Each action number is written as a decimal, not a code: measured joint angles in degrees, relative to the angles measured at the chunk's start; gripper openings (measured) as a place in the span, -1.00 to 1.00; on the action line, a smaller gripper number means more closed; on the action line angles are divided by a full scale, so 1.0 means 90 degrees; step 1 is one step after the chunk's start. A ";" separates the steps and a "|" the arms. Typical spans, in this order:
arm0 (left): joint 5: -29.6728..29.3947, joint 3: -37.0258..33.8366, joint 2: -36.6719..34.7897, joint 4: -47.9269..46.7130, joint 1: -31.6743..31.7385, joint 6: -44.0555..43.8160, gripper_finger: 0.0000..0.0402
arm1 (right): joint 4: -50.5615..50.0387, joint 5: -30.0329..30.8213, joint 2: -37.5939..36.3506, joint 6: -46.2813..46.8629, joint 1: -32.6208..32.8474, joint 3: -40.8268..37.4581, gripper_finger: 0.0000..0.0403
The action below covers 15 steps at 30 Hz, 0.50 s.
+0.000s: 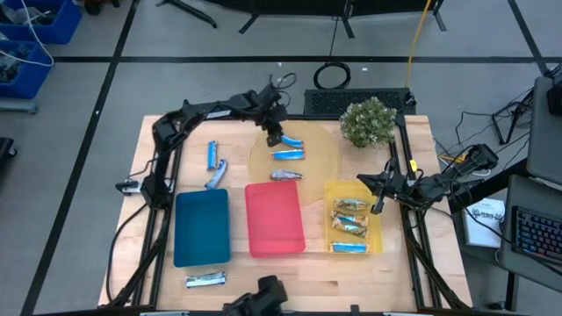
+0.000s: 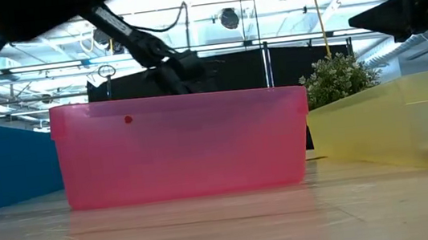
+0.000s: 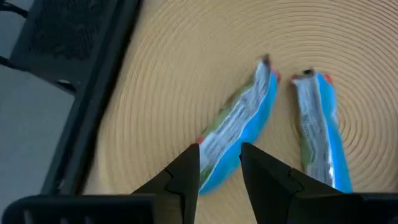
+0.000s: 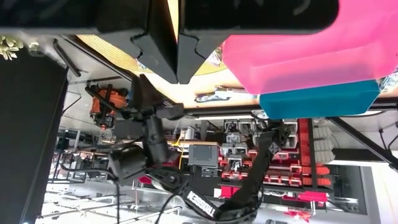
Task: Pick and place Granola Bars by type
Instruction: Put the top red granola bar into the red bin
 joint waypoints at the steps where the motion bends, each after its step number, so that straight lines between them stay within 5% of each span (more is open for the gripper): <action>1: -0.0004 0.0232 0.0144 -0.0188 -0.0027 0.0070 -0.39 | 0.0029 0.0000 0.0000 0.0004 0.0000 0.0000 -1.00; 7: -0.0180 0.1148 0.0643 -0.1222 -0.0060 0.0765 -0.39 | 0.0033 -0.0005 0.0000 0.0007 0.0000 0.0000 -1.00; 15: 0.0079 0.1315 0.0808 -0.1533 -0.0054 0.1218 -0.39 | 0.0031 -0.0010 0.0000 -0.0033 0.0000 0.0000 -1.00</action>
